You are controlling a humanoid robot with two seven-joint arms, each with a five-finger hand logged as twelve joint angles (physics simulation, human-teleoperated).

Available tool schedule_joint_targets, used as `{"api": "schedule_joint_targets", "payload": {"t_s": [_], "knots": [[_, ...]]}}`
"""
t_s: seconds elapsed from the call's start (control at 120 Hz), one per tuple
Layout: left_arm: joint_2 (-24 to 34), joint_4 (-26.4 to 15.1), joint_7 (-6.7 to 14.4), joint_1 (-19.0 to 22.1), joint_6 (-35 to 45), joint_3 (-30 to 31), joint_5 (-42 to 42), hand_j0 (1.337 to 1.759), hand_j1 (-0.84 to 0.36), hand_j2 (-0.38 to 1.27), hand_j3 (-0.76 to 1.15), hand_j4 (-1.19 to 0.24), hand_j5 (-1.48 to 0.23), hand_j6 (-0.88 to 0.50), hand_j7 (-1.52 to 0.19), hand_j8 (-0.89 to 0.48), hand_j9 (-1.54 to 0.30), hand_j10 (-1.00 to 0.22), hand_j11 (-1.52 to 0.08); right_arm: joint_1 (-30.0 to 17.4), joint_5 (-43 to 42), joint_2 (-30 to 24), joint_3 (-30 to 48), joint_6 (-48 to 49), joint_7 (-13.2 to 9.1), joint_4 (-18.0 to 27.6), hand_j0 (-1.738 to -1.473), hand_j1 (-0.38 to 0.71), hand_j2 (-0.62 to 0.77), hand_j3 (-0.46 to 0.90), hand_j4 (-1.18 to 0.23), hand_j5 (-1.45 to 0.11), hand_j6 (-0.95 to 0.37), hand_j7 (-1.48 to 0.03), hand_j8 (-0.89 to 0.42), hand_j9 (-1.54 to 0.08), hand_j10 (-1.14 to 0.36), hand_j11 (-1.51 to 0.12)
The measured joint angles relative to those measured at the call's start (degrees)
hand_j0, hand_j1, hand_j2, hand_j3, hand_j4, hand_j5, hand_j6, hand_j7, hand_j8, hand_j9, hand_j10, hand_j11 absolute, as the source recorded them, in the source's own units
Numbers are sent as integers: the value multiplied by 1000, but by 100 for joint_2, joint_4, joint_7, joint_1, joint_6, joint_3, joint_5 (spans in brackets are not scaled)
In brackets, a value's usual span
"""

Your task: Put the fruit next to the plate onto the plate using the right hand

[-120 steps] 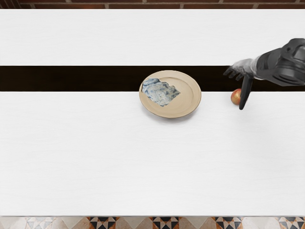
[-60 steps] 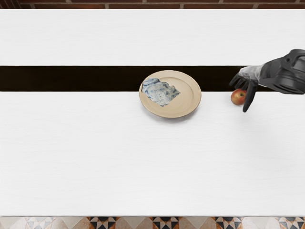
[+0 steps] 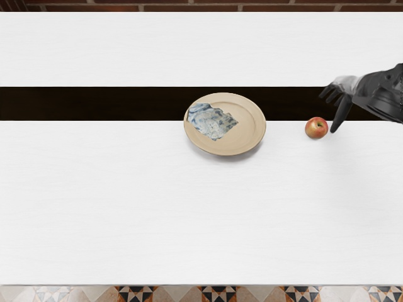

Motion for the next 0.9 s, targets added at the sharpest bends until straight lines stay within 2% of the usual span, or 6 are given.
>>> {"api": "schedule_joint_targets", "payload": {"t_s": [0.267, 0.708, 0.9], "knots": [[0, 0, 0, -4, -1, 0, 1, 1658, 56, 50, 0, -246, -318, -246, -318, -246, -318, -246, -318, -272, 1, 259, 2, -403, 14, -310, -1658, -32, -51, 0, -267, -345, -269, -345, -267, -345, -267, -345], [0, 0, 0, -4, -1, 0, -1, 1658, 56, 50, 0, -246, -318, -246, -318, -246, -318, -246, -318, -624, 10, 843, 40, -485, 32, -920, -1658, -49, -48, 0, -253, -327, -254, -326, -253, -326, -253, -326], [0, 0, 0, -4, -1, 0, 0, 1658, 56, 49, 0, -246, -318, -246, -318, -246, -318, -246, -318, -783, 10, 982, 44, -633, 33, -1029, -1658, -42, -50, 0, -259, -334, -260, -334, -259, -334, -258, -334]]}}
